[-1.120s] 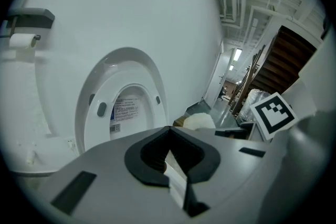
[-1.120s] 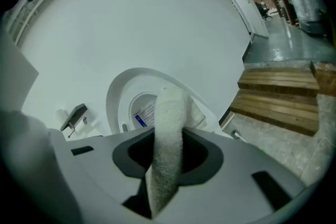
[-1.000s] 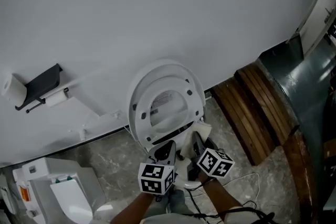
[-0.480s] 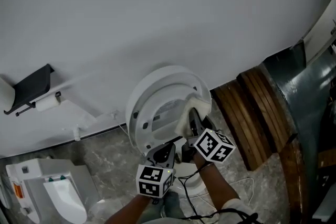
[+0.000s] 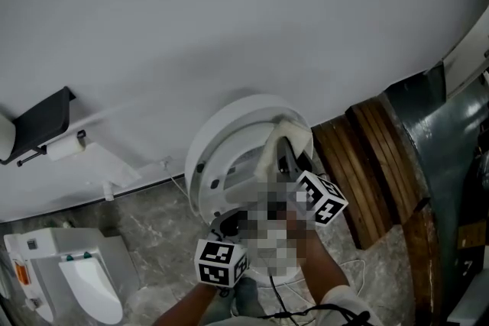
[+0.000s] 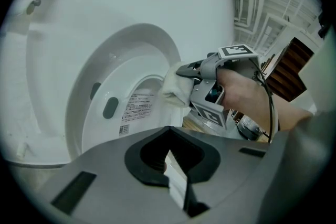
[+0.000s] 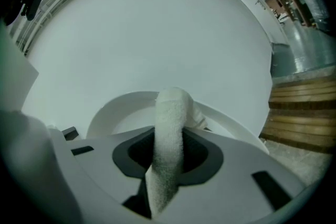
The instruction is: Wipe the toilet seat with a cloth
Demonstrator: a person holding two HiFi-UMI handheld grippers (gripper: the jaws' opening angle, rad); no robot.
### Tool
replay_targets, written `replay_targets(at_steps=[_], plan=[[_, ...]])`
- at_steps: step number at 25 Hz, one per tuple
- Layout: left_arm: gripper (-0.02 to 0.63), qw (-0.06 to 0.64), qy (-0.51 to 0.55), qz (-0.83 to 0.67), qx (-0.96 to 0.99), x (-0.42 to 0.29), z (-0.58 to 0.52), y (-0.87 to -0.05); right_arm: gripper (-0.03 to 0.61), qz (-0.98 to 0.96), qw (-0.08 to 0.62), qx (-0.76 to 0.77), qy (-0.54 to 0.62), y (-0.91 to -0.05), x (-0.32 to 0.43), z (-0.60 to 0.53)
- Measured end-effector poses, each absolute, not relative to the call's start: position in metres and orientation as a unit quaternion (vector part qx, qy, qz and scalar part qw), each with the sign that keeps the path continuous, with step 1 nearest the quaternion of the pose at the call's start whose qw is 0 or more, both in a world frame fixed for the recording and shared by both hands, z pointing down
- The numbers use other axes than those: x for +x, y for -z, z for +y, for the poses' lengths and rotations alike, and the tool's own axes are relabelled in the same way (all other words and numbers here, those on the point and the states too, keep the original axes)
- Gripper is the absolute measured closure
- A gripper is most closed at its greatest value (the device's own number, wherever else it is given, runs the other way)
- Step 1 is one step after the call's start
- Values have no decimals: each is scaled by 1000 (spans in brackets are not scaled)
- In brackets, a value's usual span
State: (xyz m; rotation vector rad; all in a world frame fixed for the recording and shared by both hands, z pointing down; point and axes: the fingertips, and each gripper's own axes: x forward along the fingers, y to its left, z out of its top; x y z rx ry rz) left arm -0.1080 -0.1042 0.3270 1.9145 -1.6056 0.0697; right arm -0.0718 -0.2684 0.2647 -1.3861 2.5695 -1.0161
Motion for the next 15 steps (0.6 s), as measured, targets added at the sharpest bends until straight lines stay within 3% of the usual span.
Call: replay_targets(at_steps=[15], plan=[[617, 330, -24, -616, 715, -109, -103, -348, 479, 822, 26, -460, 335, -292, -59, -283]])
